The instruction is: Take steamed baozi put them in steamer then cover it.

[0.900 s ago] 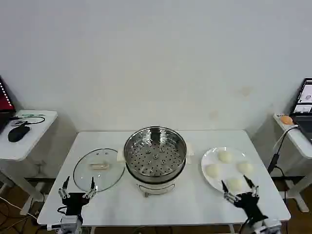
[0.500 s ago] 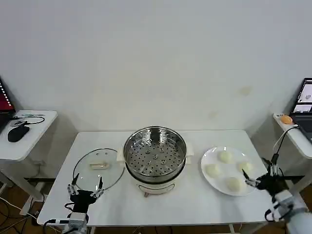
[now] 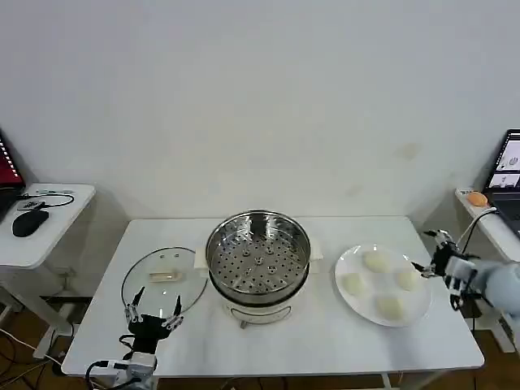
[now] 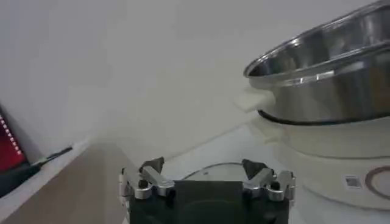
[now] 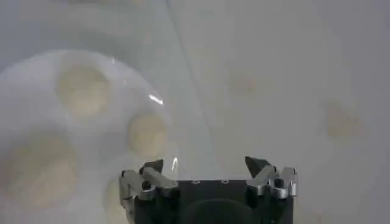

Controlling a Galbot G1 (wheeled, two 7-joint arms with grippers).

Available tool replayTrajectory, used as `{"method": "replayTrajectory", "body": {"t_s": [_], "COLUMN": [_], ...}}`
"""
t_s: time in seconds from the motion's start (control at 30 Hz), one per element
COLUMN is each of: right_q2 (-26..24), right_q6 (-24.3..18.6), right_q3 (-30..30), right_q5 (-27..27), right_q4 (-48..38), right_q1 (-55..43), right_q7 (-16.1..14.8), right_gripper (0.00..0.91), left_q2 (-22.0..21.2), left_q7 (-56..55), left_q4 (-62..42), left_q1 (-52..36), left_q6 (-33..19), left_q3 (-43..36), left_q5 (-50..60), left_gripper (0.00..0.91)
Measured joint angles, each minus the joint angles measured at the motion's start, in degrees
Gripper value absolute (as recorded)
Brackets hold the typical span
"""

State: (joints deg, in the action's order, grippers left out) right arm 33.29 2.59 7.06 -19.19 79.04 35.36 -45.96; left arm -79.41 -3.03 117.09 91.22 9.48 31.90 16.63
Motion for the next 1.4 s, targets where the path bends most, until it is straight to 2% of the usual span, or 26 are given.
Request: {"method": "replayTrajectory", "body": {"t_s": [0.23,0.47,0.83,1.4], "right_q2": [1.34,4.87,10.74,16.78], "right_q6": [-3.01,-4.47,-6.35,-7.66], "right_q3": [-16.17,-25.3,-32.18,-35.15], "right_q5": [1.07,1.35,1.43,-2.17], "right_q4": [-10.22,-17.81,-25.47,-33.01], "right_q1": [-15.92,-23.53,-28.44,-30.73], "right_q7": [-8.09,-12.97,-14.69,-14.92], "right_gripper": [0.907,0.907,0.907,0.887], "left_q2": [-0.81,-1.6,-2.15,-2.08], "left_q7": [0.24,0.44,0.5,0.48], "left_q4": [-0.44,-0.41,-0.42,-0.44], "left_q1": [-0.31,-0.06,0.6,0.86], "left_q6": [-0.16,-0.23,-0.91,-1.49], "left_q3": [0.05,0.36,0.79,2.03], "left_q5": [0.89,1.62,2.68,2.46], "left_gripper": [0.907,0.907,0.907,0.907]}}
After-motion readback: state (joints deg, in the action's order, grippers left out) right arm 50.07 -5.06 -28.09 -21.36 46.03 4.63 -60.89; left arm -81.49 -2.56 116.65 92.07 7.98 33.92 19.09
